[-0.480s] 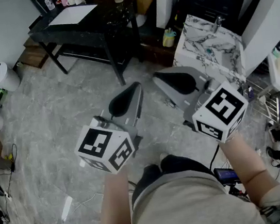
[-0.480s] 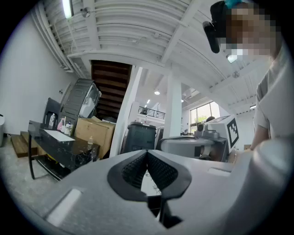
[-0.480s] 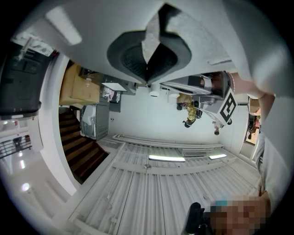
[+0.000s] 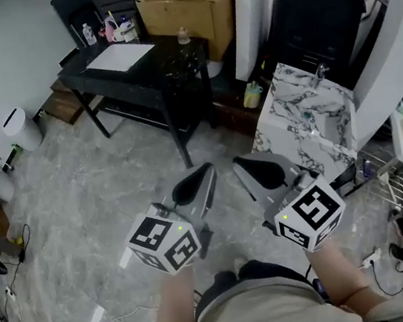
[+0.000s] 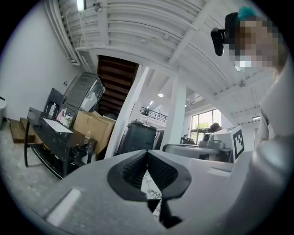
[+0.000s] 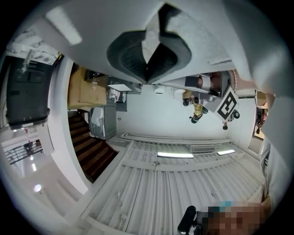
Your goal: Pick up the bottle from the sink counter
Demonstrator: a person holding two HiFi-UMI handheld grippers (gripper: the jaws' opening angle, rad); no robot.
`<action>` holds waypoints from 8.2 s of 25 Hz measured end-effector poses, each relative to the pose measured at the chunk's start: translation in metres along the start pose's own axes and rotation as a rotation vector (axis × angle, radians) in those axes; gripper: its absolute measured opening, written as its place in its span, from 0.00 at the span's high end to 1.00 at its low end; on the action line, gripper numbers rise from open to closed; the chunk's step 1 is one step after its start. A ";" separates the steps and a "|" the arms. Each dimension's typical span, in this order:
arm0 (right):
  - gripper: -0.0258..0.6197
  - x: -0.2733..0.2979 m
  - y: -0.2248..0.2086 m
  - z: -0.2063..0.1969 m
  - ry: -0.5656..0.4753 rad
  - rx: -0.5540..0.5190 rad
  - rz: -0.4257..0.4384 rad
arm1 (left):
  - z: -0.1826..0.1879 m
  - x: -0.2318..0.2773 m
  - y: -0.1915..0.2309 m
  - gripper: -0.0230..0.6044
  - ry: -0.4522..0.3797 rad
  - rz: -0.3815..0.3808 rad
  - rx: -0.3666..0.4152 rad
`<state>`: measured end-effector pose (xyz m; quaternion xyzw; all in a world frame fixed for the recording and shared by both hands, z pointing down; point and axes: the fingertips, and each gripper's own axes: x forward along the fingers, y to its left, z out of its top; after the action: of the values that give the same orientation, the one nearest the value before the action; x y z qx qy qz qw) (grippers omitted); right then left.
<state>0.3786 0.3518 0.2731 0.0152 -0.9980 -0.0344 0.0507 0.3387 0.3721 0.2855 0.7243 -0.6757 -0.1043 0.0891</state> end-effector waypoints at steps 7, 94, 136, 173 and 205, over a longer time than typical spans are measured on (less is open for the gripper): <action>0.96 -0.017 -0.021 0.004 -0.089 0.090 -0.006 | -0.010 0.018 -0.011 0.95 0.013 0.028 0.010; 0.96 0.458 -0.422 0.009 -0.123 0.160 -0.118 | 0.099 0.400 0.453 0.95 0.092 -0.080 0.082; 0.96 0.592 -0.565 -0.037 -0.055 0.234 -0.429 | 0.090 0.561 0.616 0.95 0.307 -0.314 0.108; 0.96 0.635 -0.620 -0.118 0.043 0.367 -0.539 | 0.005 0.647 0.702 0.86 0.477 -0.279 0.128; 0.96 0.630 -0.629 -0.144 0.065 0.468 -0.518 | -0.029 0.708 0.731 0.43 0.572 -0.233 0.233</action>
<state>-0.2163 -0.3068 0.4352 0.2803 -0.9396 0.1843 0.0672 -0.3095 -0.3866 0.4895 0.8018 -0.5434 0.1721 0.1793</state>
